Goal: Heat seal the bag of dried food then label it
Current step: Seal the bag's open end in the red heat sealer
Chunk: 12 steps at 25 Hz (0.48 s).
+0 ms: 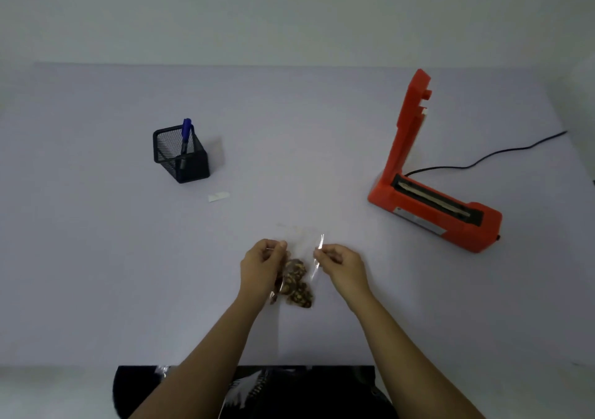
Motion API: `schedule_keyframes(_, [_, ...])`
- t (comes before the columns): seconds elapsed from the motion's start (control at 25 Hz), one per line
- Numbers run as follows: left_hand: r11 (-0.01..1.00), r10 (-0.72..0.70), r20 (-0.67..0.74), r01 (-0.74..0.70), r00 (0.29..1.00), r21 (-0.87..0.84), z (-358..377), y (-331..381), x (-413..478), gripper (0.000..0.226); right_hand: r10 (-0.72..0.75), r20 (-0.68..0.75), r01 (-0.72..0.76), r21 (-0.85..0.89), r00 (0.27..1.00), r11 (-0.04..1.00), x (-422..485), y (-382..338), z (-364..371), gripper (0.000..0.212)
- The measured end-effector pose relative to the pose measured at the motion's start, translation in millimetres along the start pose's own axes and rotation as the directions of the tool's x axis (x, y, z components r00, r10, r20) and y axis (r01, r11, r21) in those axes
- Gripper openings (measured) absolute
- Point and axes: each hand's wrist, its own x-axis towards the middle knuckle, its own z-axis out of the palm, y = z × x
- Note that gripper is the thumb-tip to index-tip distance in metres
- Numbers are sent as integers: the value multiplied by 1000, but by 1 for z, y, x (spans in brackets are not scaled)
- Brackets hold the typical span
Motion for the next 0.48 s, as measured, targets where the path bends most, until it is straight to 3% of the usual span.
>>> schedule_keyframes(0.16, [971, 49, 15, -52, 999, 235, -16, 0, 20, 28, 46, -32, -48, -37, 998, 998, 8, -3, 12, 6])
schedule_keyframes(0.32, [949, 22, 40, -33, 999, 314, -23, 0, 35, 34, 88, -54, -93, -94, 995, 991, 15, -10, 17, 16])
schedule_keyframes(0.48, [890, 72, 37, -81, 997, 450, -21, 1, 38, 28, 26, -147, -62, -245, 989, 968, 11, -12, 21, 18])
